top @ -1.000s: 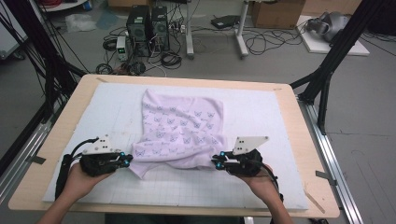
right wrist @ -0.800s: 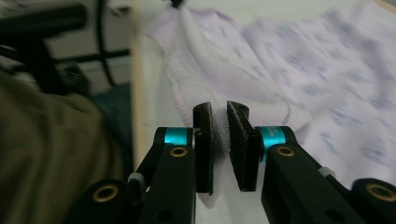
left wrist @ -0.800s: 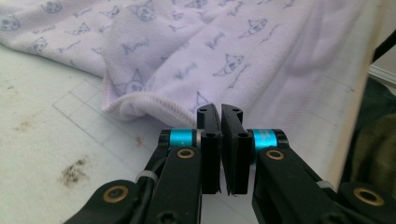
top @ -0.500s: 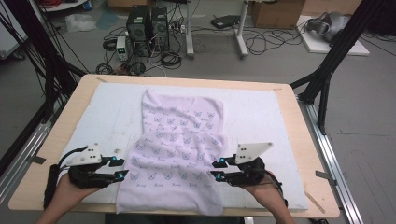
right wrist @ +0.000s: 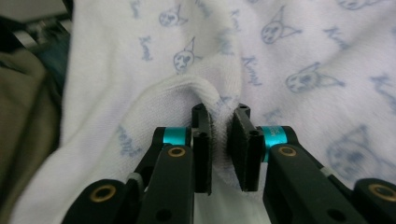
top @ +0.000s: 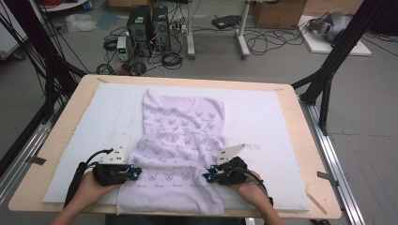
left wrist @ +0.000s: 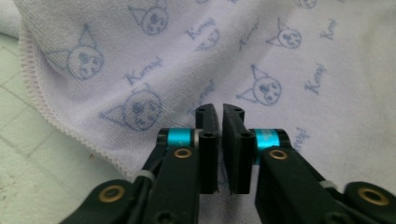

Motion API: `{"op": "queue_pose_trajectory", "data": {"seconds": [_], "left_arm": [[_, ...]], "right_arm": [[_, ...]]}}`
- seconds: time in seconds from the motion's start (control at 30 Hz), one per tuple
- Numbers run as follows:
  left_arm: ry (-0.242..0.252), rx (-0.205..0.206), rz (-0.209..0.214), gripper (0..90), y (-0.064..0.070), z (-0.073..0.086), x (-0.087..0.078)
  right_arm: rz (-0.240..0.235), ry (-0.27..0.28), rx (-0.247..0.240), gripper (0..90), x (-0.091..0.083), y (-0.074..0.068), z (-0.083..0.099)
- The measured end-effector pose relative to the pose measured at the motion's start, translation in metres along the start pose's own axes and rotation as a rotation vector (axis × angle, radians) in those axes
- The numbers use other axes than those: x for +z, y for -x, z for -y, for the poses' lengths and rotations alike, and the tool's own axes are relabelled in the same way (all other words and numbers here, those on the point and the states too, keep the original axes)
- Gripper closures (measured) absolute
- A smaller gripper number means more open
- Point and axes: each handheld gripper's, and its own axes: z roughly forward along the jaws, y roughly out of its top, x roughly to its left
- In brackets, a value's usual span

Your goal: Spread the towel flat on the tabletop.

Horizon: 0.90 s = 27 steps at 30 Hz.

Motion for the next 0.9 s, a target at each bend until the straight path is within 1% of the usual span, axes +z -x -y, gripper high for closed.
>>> {"op": "queue_pose_trajectory", "data": {"seconds": [0.07,0.1,0.13,0.17,0.23,0.27,0.33,0.47,0.57,0.6,0.67,0.7,0.73,0.77,0.8,0.83,0.87,0.9], "left_arm": [[-0.003,0.008,-0.005,87.4,0.001,-0.001,-0.002],[-0.003,0.008,-0.007,87.5,0.001,-0.001,-0.002],[-0.003,0.007,-0.009,87.6,0.001,-0.001,-0.003],[0.001,0.007,-0.009,87.6,0.001,-0.001,-0.003],[0.003,0.005,-0.011,87.7,0.002,0.001,-0.004],[0.003,0.005,-0.015,87.8,0.002,0.001,-0.005],[0.009,0.002,-0.012,87.9,0.002,0.002,-0.008],[0.027,-0.005,-0.024,87.9,0.001,0.004,-0.017],[0.031,-0.017,-0.031,87.9,-0.002,0.005,-0.020],[0.029,-0.013,-0.036,87.8,-0.003,0.005,-0.021],[0.032,-0.019,-0.033,87.6,-0.005,0.006,-0.020],[0.030,-0.026,-0.034,87.0,-0.005,0.006,-0.018],[0.025,-0.033,-0.039,83.1,-0.005,0.005,-0.017],[0.032,-0.047,-0.041,74.2,-0.005,0.005,-0.016],[0.035,-0.044,-0.036,68.7,-0.005,0.004,-0.015],[0.033,-0.038,-0.035,66.4,-0.005,0.003,-0.014],[0.029,-0.037,-0.038,63.3,-0.005,0.002,-0.014],[0.031,-0.035,-0.038,62.6,-0.005,0.002,-0.013]], "right_arm": [[-0.013,0.014,-0.001,80.8,-0.010,-0.001,0.000],[-0.012,0.019,-0.005,80.6,-0.015,-0.003,-0.002],[-0.011,0.018,-0.013,80.3,-0.020,-0.005,-0.004],[0.000,0.016,-0.035,79.7,-0.023,-0.007,-0.007],[0.008,0.015,-0.054,80.0,-0.029,-0.008,-0.013],[0.009,0.016,-0.062,80.4,-0.030,-0.008,-0.015],[-0.006,0.003,-0.071,82.7,-0.032,-0.008,-0.018],[-0.017,0.012,-0.063,83.2,-0.029,-0.003,-0.027],[-0.010,-0.008,-0.064,83.9,-0.017,0.004,-0.040],[-0.013,-0.021,-0.062,84.2,-0.010,0.007,-0.045],[-0.016,-0.046,-0.053,85.1,0.007,0.014,-0.053],[-0.034,-0.066,-0.050,85.4,0.016,0.017,-0.056],[-0.042,-0.096,-0.049,85.5,0.027,0.020,-0.058],[-0.040,-0.130,-0.049,85.5,0.036,0.022,-0.058],[-0.052,-0.147,-0.039,85.4,0.044,0.023,-0.058],[-0.062,-0.138,-0.030,85.1,0.048,0.025,-0.058],[-0.056,-0.122,-0.025,83.9,0.047,0.026,-0.059],[-0.047,-0.107,-0.020,81.0,0.045,0.026,-0.059]]}}
